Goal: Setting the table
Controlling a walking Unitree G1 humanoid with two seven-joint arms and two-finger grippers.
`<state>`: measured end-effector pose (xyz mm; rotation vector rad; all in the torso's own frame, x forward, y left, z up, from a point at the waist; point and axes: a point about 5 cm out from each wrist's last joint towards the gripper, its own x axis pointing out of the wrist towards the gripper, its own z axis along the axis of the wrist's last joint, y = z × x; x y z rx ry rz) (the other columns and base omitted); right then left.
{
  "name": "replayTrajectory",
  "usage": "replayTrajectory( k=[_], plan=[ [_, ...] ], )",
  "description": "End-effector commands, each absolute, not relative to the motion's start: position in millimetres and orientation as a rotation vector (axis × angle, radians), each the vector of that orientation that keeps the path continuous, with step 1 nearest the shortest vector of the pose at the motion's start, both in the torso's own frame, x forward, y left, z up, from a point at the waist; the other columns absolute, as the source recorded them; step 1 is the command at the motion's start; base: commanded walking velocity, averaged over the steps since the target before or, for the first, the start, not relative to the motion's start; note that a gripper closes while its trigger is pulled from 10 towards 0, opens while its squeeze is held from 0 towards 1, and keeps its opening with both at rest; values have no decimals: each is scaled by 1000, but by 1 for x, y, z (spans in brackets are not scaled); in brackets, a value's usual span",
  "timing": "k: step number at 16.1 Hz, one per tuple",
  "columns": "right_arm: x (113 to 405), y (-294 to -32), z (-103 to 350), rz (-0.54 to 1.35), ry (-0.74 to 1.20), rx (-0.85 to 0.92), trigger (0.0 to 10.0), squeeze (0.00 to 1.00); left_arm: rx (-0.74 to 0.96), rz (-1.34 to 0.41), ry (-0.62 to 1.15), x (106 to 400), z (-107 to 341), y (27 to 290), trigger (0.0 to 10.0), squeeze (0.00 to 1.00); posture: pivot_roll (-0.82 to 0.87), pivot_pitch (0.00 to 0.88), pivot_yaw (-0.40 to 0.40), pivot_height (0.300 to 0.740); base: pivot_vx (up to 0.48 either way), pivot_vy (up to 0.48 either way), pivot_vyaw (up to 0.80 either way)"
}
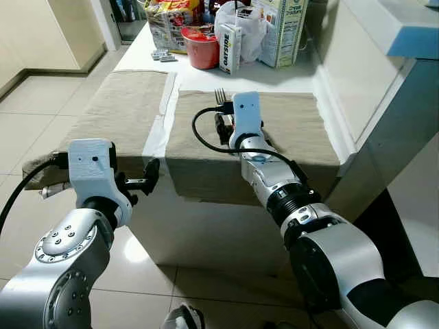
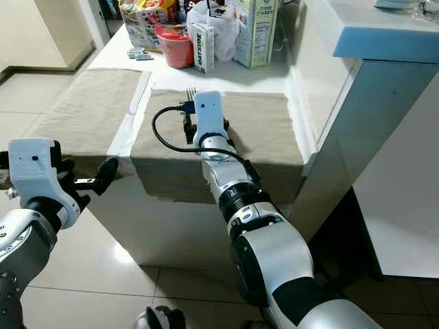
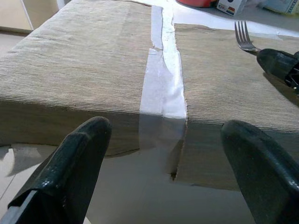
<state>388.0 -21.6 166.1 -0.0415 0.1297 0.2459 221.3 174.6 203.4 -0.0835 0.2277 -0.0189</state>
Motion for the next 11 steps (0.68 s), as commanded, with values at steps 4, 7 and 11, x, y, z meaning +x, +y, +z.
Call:
replayTrajectory(
  k=[4, 7, 11],
  plan=[
    [373, -9, 133, 354, 292, -108, 10000, 0, -83, -5, 232, 223, 202, 175, 10000, 0, 195, 90, 54, 740, 0, 0, 0],
    [373, -11, 128, 359, 317, -130, 10000, 0, -84, -5, 233, 223, 202, 174, 10000, 0, 194, 92, 53, 740, 0, 0, 0],
    [371, -15, 123, 344, 338, -139, 10000, 0, -84, -6, 234, 222, 202, 174, 10000, 0, 193, 94, 56, 740, 0, 0, 0]
  ],
)
